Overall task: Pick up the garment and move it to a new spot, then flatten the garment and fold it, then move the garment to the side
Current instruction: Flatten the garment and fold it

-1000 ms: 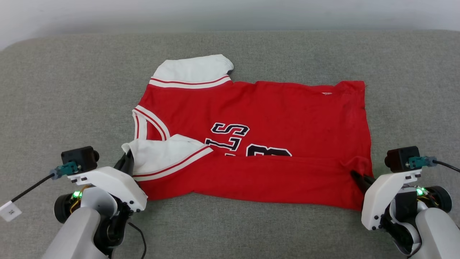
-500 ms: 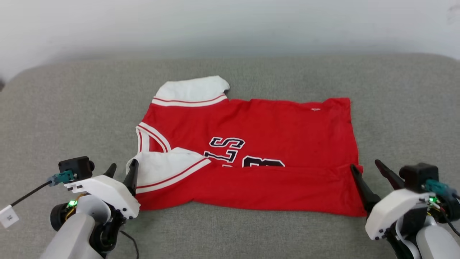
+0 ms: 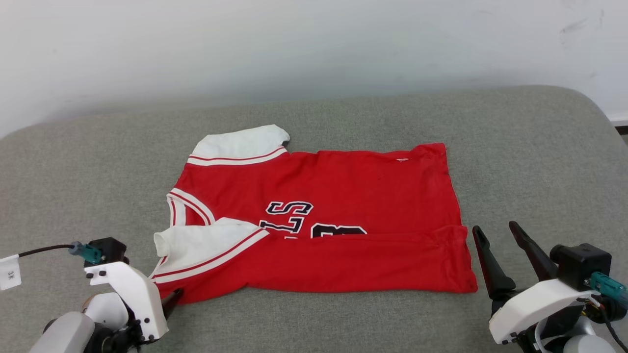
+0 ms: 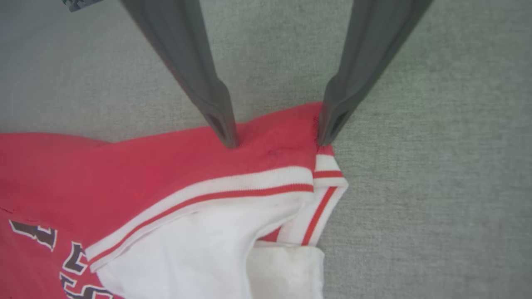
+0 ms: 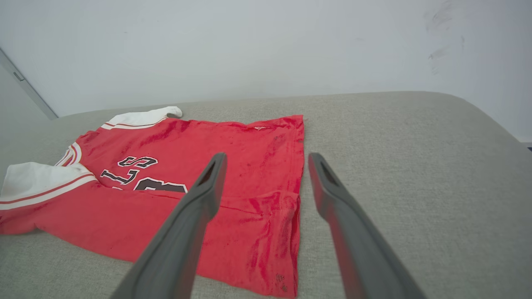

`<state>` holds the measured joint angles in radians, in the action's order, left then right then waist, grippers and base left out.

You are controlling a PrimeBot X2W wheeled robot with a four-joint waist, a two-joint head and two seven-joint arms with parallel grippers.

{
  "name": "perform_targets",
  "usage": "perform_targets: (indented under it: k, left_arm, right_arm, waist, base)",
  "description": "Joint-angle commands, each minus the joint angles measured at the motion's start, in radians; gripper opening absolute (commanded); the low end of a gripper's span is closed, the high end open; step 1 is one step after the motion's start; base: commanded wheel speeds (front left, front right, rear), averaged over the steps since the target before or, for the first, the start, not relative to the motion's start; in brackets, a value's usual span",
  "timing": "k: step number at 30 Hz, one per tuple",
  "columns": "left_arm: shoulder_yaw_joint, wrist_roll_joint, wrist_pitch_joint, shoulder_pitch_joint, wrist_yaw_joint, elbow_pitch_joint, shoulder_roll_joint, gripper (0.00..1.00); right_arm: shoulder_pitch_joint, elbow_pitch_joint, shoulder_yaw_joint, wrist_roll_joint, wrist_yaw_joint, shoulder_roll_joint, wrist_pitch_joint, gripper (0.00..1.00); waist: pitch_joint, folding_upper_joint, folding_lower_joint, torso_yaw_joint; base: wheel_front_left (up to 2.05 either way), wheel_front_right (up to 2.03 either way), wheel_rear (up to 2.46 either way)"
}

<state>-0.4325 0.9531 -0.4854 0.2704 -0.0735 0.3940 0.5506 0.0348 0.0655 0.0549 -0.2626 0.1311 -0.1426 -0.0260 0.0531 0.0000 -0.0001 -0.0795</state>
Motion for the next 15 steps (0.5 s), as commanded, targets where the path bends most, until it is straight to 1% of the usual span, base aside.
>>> perform_targets:
  k: [1,3,5,8,9,10,11,12,15]
  left_arm:
    - [0.007,0.009,-0.022,-0.005,-0.014,-0.008,0.017,1.0]
    - [0.009,0.019,-0.053,-0.004,-0.028,-0.015,0.027,1.0]
    - [0.017,0.026,-0.063,0.01,-0.031,-0.017,0.03,1.0]
    - [0.018,0.047,-0.08,0.018,-0.029,-0.004,0.009,1.0]
    - [0.016,0.053,-0.084,0.021,-0.028,0.003,0.001,0.91]
    - [0.011,0.063,-0.094,0.02,-0.021,0.012,-0.011,0.57]
    - [0.007,0.07,-0.1,0.017,-0.016,0.021,-0.023,0.35]
    - [0.005,0.077,-0.098,0.016,-0.008,0.029,-0.033,0.0]
    - [0.002,0.086,-0.09,0.018,0.005,0.044,-0.049,0.0]
  right_arm:
    - [-0.008,-0.014,-0.001,0.007,-0.001,0.012,-0.002,1.0]
    - [-0.002,-0.024,-0.003,0.004,-0.001,0.018,-0.003,1.0]
    - [0.009,-0.027,-0.006,0.0,-0.001,0.025,-0.005,1.0]
    - [0.027,-0.022,-0.011,-0.009,-0.001,0.029,-0.004,1.0]
    - [0.032,-0.02,-0.011,-0.01,-0.001,0.029,-0.004,1.0]
    - [0.036,-0.018,-0.012,-0.015,-0.001,0.03,-0.006,1.0]
    - [0.038,-0.014,-0.012,-0.019,-0.001,0.03,-0.012,1.0]
    - [0.042,-0.013,-0.012,-0.022,-0.001,0.029,-0.017,1.0]
    - [0.051,-0.015,-0.013,-0.03,-0.001,0.023,-0.026,1.0]
  waist:
    - [0.03,0.0,0.0001,-0.015]
    - [0.059,0.0,0.0001,-0.022]
    - [0.088,0.0,0.0001,-0.029]
    - [0.121,0.0,0.0001,-0.033]
    - [0.129,0.0,0.0001,-0.034]
    - [0.135,0.0,0.0001,-0.035]
    - [0.139,0.0,0.0001,-0.035]
    - [0.142,0.0,0.0001,-0.035]
    - [0.146,0.0,0.0001,-0.034]
  base:
    - [0.0,0.0,0.0]
    - [0.0,0.0,0.0]
    - [0.0,0.0,0.0]
    - [0.0,0.0,0.0]
    - [0.0,0.0,0.0]
    - [0.0,0.0,0.0]
    - [0.0,0.0,0.0]
    - [0.0,0.0,0.0]
    - [0.0,0.0,0.0]
